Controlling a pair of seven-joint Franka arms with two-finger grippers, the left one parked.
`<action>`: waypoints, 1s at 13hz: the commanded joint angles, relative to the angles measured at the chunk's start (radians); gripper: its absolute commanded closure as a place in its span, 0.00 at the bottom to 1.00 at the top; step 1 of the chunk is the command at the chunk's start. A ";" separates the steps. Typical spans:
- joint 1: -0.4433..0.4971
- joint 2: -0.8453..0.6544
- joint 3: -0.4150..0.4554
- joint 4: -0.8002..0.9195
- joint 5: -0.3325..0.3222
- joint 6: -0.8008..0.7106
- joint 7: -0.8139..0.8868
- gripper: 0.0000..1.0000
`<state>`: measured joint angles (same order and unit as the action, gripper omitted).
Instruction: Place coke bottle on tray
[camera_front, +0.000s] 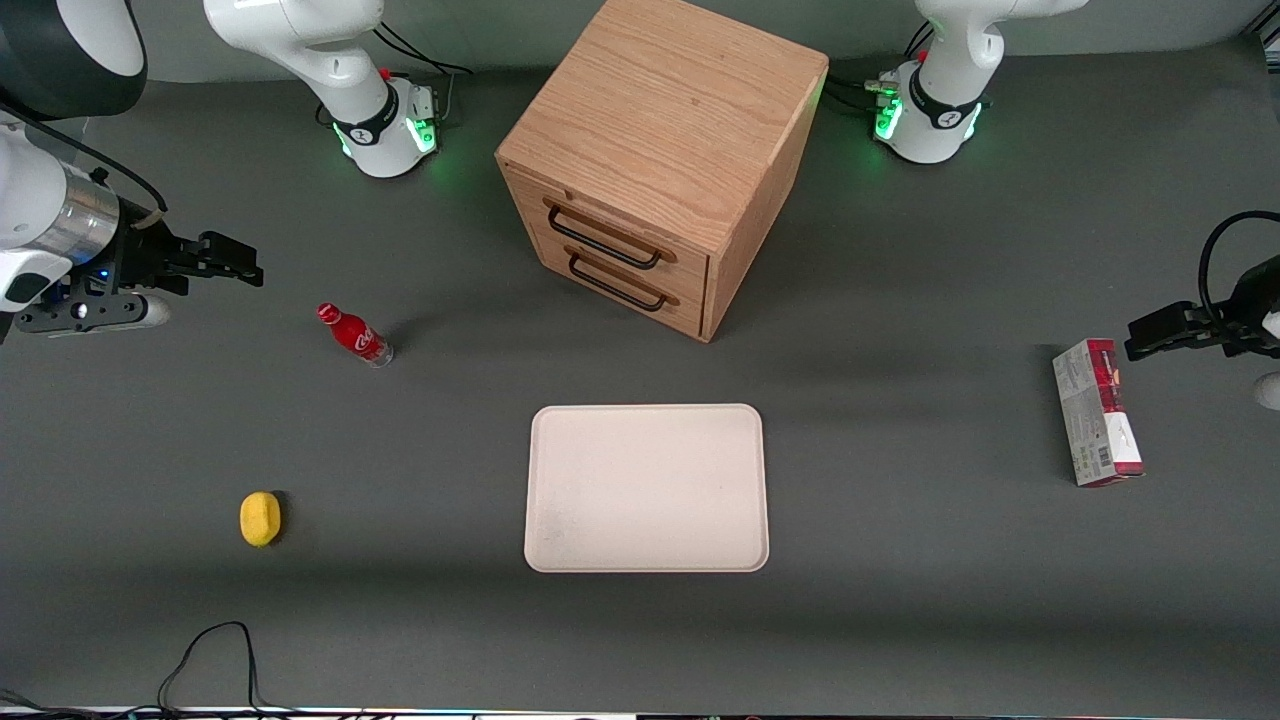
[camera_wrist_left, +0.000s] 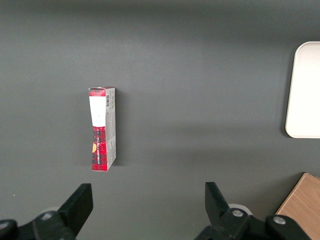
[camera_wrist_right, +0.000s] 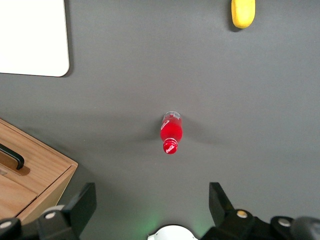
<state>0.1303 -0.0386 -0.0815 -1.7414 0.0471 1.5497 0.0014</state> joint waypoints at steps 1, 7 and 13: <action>-0.003 0.005 -0.001 0.014 0.008 -0.010 -0.012 0.00; -0.001 0.022 -0.001 0.037 0.011 -0.014 -0.011 0.00; 0.005 0.017 -0.003 0.033 0.007 -0.014 -0.012 0.00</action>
<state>0.1308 -0.0265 -0.0812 -1.7276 0.0471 1.5491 0.0014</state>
